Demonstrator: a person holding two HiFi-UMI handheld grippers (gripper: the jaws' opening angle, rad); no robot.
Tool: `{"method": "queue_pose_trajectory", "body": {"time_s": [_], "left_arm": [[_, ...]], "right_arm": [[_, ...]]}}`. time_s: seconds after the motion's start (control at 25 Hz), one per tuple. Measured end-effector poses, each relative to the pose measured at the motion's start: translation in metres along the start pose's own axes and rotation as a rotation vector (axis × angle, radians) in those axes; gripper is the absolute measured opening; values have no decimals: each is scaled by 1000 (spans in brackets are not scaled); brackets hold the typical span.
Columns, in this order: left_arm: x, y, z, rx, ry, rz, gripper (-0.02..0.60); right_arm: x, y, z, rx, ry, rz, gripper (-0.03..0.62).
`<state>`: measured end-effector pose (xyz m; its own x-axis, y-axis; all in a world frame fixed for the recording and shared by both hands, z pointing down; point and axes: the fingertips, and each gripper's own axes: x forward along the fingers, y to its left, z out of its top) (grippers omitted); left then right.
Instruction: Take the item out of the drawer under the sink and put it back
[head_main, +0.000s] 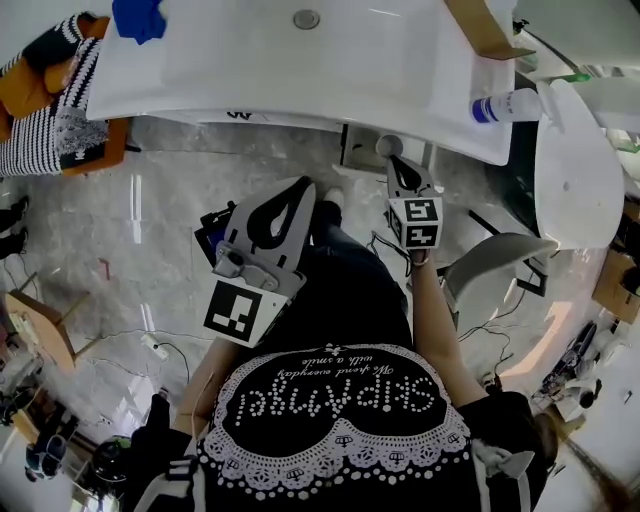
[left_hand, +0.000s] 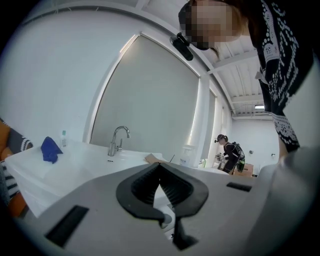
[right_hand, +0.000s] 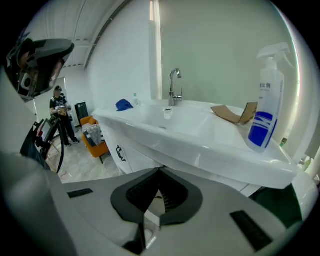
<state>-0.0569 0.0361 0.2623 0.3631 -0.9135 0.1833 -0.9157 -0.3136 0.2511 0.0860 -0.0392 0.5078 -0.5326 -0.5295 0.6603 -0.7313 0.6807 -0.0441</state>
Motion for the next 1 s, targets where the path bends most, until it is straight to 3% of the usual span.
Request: {"method": "queue_pose_trajectory", "body": {"time_s": [0.52, 1.0], "left_arm": [[5, -3, 9, 23, -35, -27, 5], [4, -12, 0, 33, -17, -95, 5]], "right_arm": [[-42, -2, 56, 68, -154, -54, 17], [-107, 7, 109, 131, -311, -83, 17]]}}
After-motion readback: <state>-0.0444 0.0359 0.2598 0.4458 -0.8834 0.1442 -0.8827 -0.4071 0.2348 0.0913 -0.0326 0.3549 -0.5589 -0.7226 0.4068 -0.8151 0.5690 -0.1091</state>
